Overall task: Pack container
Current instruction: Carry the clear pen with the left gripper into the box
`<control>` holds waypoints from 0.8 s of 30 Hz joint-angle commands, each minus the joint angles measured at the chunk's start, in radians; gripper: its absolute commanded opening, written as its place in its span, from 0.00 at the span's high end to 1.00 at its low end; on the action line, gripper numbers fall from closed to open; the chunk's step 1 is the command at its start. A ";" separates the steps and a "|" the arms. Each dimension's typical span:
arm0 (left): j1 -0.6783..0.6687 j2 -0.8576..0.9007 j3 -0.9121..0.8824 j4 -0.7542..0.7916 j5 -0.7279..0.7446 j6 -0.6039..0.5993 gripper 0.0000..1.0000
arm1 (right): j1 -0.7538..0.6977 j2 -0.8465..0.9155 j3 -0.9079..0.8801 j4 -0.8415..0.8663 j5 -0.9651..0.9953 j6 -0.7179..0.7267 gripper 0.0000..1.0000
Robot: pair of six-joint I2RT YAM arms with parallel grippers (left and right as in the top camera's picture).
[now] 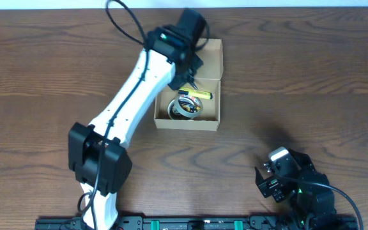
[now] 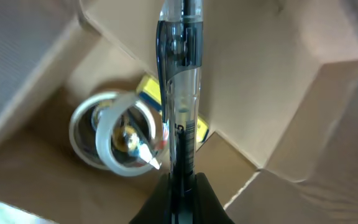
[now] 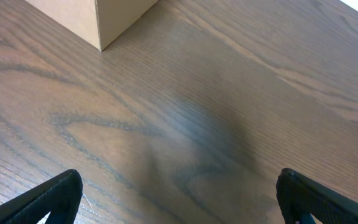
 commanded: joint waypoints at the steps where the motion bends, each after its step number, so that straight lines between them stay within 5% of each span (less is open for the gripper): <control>1: -0.019 -0.053 -0.080 0.048 0.012 -0.079 0.93 | -0.009 -0.004 -0.002 0.002 0.007 0.002 0.01; 9: -0.031 -0.105 -0.347 0.293 0.059 -0.205 0.93 | -0.009 -0.004 -0.002 0.002 0.007 0.002 0.01; 17: -0.032 -0.105 -0.433 0.325 0.063 -0.325 0.93 | -0.009 -0.004 -0.002 0.002 0.007 0.002 0.01; 24: -0.028 -0.105 -0.472 0.347 0.052 -0.396 0.75 | -0.009 -0.004 -0.002 0.002 0.007 0.002 0.01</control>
